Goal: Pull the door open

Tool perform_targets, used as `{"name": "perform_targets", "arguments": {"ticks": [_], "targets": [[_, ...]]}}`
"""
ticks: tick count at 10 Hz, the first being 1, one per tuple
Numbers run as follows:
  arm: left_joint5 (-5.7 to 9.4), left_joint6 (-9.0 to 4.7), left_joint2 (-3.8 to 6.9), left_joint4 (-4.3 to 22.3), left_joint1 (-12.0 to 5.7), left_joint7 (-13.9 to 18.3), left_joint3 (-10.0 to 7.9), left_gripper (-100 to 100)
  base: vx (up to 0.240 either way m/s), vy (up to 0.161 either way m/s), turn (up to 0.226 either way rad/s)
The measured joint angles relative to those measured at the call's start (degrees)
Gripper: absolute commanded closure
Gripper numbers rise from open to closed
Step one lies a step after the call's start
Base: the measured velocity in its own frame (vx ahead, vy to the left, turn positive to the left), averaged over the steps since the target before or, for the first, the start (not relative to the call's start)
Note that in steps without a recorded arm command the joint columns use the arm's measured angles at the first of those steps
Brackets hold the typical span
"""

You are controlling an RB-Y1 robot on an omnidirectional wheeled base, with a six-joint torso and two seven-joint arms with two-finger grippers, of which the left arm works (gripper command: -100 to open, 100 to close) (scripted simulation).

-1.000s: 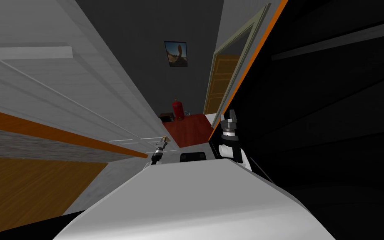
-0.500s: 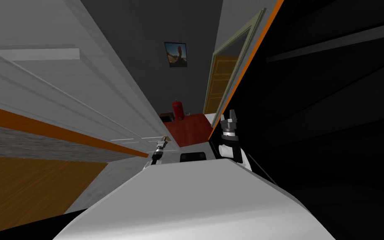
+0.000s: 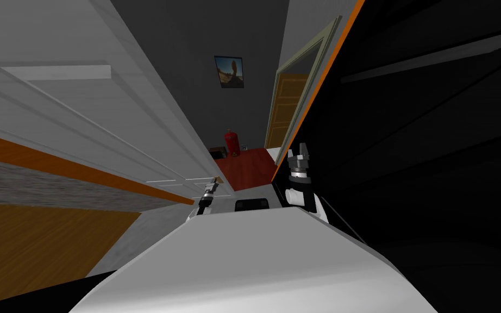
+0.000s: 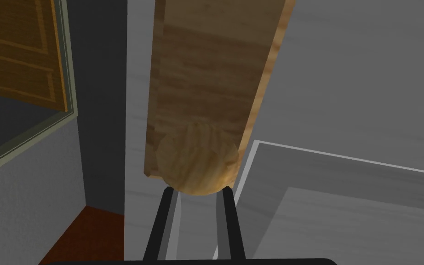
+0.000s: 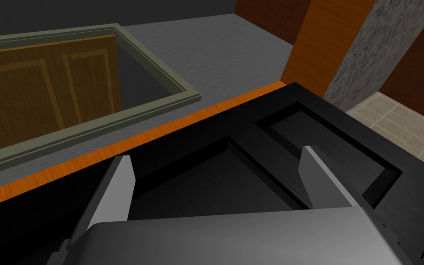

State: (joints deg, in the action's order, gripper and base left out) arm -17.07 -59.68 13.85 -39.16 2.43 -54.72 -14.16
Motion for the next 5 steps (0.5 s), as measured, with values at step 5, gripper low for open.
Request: {"name": "perform_targets", "arguments": {"ticks": [5], "targets": [[2.29, -0.24, 1.10, 3.22, -2.37, 6.38, 1.74, 100, -0.031, 0.010, -0.016]]}}
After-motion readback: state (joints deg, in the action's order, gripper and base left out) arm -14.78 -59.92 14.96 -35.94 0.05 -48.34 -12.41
